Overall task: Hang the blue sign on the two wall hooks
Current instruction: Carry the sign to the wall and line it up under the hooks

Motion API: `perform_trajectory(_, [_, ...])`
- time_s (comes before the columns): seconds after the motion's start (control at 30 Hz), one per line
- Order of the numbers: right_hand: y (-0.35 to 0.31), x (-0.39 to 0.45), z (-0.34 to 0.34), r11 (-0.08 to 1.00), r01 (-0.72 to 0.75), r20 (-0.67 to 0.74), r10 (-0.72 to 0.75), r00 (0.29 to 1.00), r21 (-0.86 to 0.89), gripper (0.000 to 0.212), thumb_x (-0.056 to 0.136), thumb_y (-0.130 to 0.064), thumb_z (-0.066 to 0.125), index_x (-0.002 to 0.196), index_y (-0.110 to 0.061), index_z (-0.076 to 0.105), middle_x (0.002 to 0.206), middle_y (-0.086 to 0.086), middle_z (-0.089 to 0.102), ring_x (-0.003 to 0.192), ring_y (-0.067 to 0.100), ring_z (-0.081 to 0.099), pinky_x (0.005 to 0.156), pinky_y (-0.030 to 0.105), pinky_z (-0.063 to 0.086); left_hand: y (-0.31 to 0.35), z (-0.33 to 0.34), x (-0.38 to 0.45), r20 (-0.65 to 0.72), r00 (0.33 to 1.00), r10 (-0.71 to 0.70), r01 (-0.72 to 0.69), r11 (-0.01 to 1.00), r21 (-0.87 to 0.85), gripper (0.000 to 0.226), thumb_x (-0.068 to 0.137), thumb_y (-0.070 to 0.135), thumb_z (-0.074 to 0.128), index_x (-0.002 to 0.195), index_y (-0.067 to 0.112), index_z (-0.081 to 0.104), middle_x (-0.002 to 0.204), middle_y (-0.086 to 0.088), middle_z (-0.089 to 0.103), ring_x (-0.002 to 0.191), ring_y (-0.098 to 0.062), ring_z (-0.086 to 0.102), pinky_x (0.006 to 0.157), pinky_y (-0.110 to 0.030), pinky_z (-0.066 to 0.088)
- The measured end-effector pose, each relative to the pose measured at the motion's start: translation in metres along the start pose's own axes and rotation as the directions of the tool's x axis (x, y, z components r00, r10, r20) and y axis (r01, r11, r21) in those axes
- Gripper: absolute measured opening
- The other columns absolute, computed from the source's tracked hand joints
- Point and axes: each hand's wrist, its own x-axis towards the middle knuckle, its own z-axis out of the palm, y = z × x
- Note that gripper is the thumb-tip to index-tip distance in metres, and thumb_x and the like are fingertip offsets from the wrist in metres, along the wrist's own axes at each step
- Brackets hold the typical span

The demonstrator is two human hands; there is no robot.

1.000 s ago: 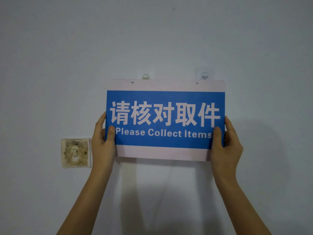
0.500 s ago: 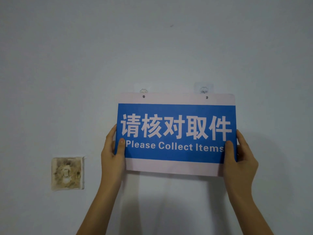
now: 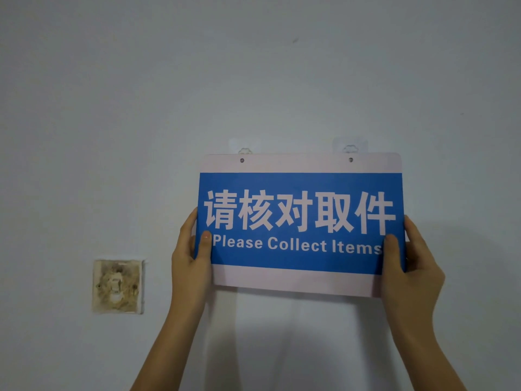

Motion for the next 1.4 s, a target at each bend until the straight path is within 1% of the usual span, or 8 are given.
perform_trajectory(0.13, [0.0033, -0.0026, -0.0007, 1.000, -0.010, -0.003, 0.010, 1.000, -0.001, 0.043, 0.096, -0.017, 0.048, 0.139, -0.022, 0.046, 0.102, 0.010, 0.064, 0.071, -0.017, 0.060, 0.058, -0.002, 0.046, -0.0030, -0.0010, -0.0011, 0.005, 1.000, -0.010, 0.010, 1.000, 0.016, 0.037, 0.096, 0.023, 0.043, 0.128, 0.043, 0.041, 0.131, 0.002, 0.058, 0.115, -0.012, 0.058, 0.082, -0.019, 0.052])
perform_trajectory(0.47, [0.0022, -0.0028, -0.0001, 1.000, -0.002, -0.001, 0.002, 1.000, -0.029, 0.043, 0.096, -0.018, 0.048, 0.139, -0.021, 0.045, 0.102, 0.007, 0.063, 0.073, -0.018, 0.060, 0.060, -0.002, 0.047, -0.0009, -0.0004, -0.0021, -0.015, 0.999, -0.028, 0.029, 0.999, 0.019, 0.037, 0.096, 0.023, 0.042, 0.130, 0.040, 0.040, 0.134, 0.001, 0.055, 0.116, -0.012, 0.056, 0.082, -0.020, 0.050])
perform_trajectory(0.57, [0.0008, -0.0024, -0.0007, 0.999, 0.003, 0.004, -0.003, 1.000, -0.034, 0.043, 0.096, -0.019, 0.048, 0.139, -0.022, 0.045, 0.098, 0.005, 0.063, 0.073, -0.017, 0.060, 0.063, -0.002, 0.047, 0.0009, -0.0008, -0.0020, -0.019, 0.999, -0.040, 0.041, 0.999, 0.029, 0.039, 0.096, 0.023, 0.042, 0.132, 0.037, 0.040, 0.133, -0.001, 0.056, 0.117, -0.013, 0.056, 0.084, -0.024, 0.051])
perform_trajectory(0.67, [-0.0005, -0.0038, 0.0001, 0.999, 0.003, 0.015, -0.003, 1.000, -0.036, 0.043, 0.096, -0.017, 0.048, 0.139, -0.022, 0.046, 0.089, 0.001, 0.063, 0.070, -0.017, 0.059, 0.060, -0.003, 0.046, 0.0032, -0.0035, -0.0027, -0.021, 0.999, -0.030, 0.031, 0.999, 0.044, 0.038, 0.096, 0.023, 0.042, 0.130, 0.039, 0.040, 0.133, -0.002, 0.057, 0.118, -0.015, 0.056, 0.095, -0.036, 0.051])
perform_trajectory(0.83, [0.0003, -0.0071, 0.0008, 1.000, -0.009, 0.014, 0.009, 1.000, -0.020, 0.042, 0.096, -0.018, 0.048, 0.138, -0.022, 0.047, 0.102, 0.005, 0.065, 0.071, -0.018, 0.060, 0.061, -0.003, 0.046, 0.0057, -0.0062, -0.0027, -0.023, 0.999, -0.040, 0.041, 0.997, 0.072, 0.038, 0.096, 0.026, 0.042, 0.131, 0.040, 0.040, 0.135, 0.000, 0.055, 0.121, -0.015, 0.054, 0.099, -0.043, 0.048])
perform_trajectory(1.13, [-0.0014, -0.0062, -0.0032, 0.999, 0.010, 0.014, -0.009, 1.000, -0.036, 0.042, 0.097, -0.020, 0.048, 0.139, -0.023, 0.045, 0.094, 0.002, 0.062, 0.070, -0.018, 0.059, 0.061, -0.003, 0.046, 0.0059, -0.0026, -0.0055, -0.029, 0.999, -0.038, 0.042, 0.992, 0.119, 0.042, 0.097, 0.026, 0.040, 0.139, 0.032, 0.036, 0.137, 0.002, 0.053, 0.121, -0.014, 0.053, 0.095, -0.033, 0.050])
perform_trajectory(1.27, [-0.0022, -0.0063, -0.0038, 0.999, 0.020, 0.007, -0.020, 1.000, -0.043, 0.042, 0.097, -0.020, 0.048, 0.138, -0.023, 0.046, 0.099, 0.006, 0.063, 0.070, -0.017, 0.060, 0.062, -0.002, 0.047, 0.0068, -0.0009, -0.0062, -0.032, 0.999, -0.038, 0.042, 0.991, 0.130, 0.046, 0.097, 0.025, 0.039, 0.142, 0.030, 0.033, 0.140, 0.005, 0.049, 0.121, -0.010, 0.050, 0.100, -0.035, 0.046])
perform_trajectory(1.4, [-0.0027, -0.0073, -0.0033, 0.999, 0.013, 0.004, -0.013, 1.000, -0.042, 0.042, 0.097, -0.019, 0.048, 0.139, -0.022, 0.045, 0.094, 0.003, 0.062, 0.069, -0.018, 0.059, 0.060, -0.003, 0.045, 0.0054, -0.0025, -0.0045, -0.027, 0.999, -0.038, 0.041, 0.989, 0.139, 0.047, 0.097, 0.025, 0.039, 0.143, 0.030, 0.032, 0.139, 0.004, 0.050, 0.119, -0.009, 0.050, 0.097, -0.032, 0.045])
